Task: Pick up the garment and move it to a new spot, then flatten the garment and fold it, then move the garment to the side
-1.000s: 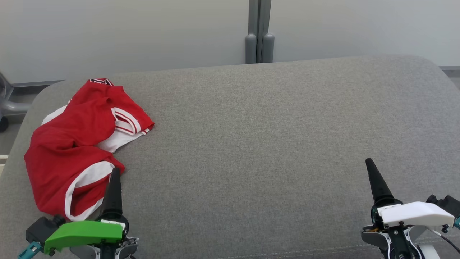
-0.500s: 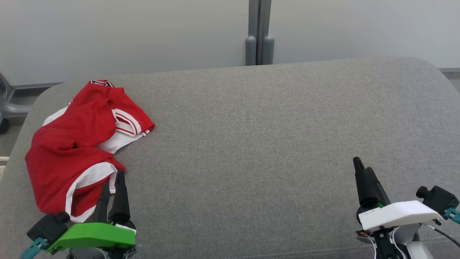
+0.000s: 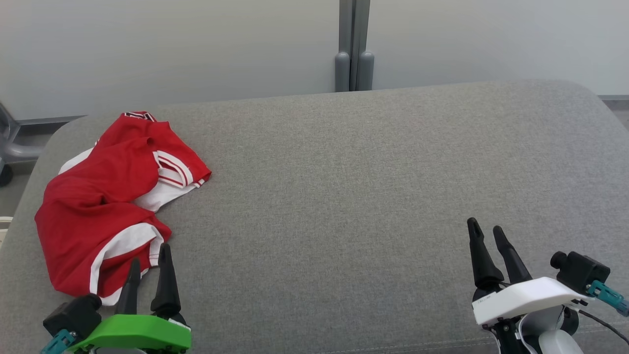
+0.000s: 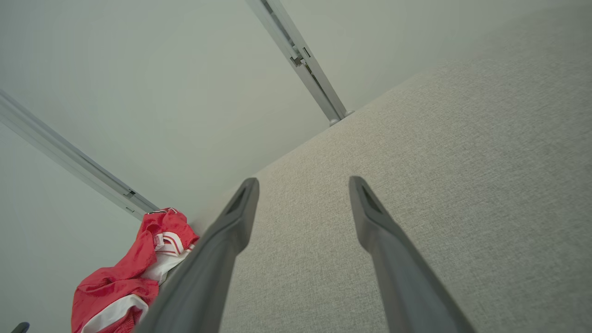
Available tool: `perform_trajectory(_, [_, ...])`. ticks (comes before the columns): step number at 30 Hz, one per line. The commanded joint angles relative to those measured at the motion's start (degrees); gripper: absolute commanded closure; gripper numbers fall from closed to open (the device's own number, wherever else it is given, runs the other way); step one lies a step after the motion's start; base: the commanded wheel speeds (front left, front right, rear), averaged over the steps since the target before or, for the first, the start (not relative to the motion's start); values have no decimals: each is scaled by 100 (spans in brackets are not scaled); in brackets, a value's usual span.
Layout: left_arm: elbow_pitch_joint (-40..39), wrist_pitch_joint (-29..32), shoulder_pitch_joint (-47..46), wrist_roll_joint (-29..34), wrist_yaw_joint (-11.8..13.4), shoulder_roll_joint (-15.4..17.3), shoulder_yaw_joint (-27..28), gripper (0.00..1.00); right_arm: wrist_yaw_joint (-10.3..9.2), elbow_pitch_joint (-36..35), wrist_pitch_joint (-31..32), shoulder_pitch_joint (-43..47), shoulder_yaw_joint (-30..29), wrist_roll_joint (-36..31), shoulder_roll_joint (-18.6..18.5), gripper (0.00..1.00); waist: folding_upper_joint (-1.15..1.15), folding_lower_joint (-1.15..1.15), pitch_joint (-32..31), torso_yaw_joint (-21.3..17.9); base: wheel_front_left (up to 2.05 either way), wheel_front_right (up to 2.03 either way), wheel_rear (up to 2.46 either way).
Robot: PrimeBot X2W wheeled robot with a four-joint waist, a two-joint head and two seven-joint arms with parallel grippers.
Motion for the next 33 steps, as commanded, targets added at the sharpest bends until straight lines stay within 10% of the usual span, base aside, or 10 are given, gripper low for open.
perform_trajectory(1, [-85,-58,50,159,30,51,3,0,2,-48,-73,-44,41,-219,-35,0,0,0,-2,2,0,0,0])
perform_trajectory(33, [9,-493,380,1720,149,86,-101,0,3,-63,-530,83,351,-1976,-49,0,0,0,-143,10,0,0,0])
